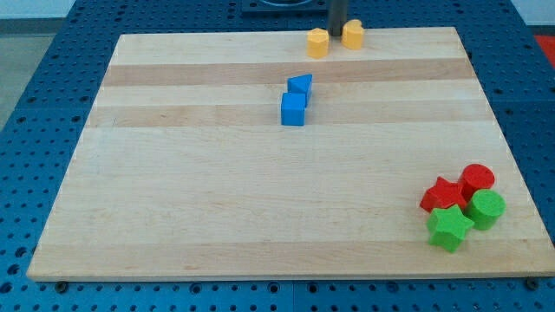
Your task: Move yellow heart at top right corner of the board
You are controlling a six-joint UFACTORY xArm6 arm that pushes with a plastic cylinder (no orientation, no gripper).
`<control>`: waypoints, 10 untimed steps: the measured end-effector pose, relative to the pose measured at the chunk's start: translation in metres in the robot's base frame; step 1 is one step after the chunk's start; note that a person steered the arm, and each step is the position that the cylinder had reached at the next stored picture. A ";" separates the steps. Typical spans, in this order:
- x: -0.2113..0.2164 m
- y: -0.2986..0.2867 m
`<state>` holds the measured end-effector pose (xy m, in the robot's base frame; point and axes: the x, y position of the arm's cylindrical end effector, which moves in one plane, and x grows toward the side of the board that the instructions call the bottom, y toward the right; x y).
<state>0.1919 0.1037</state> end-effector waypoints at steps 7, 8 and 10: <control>0.033 0.008; 0.033 0.067; 0.037 0.089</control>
<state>0.2288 0.1923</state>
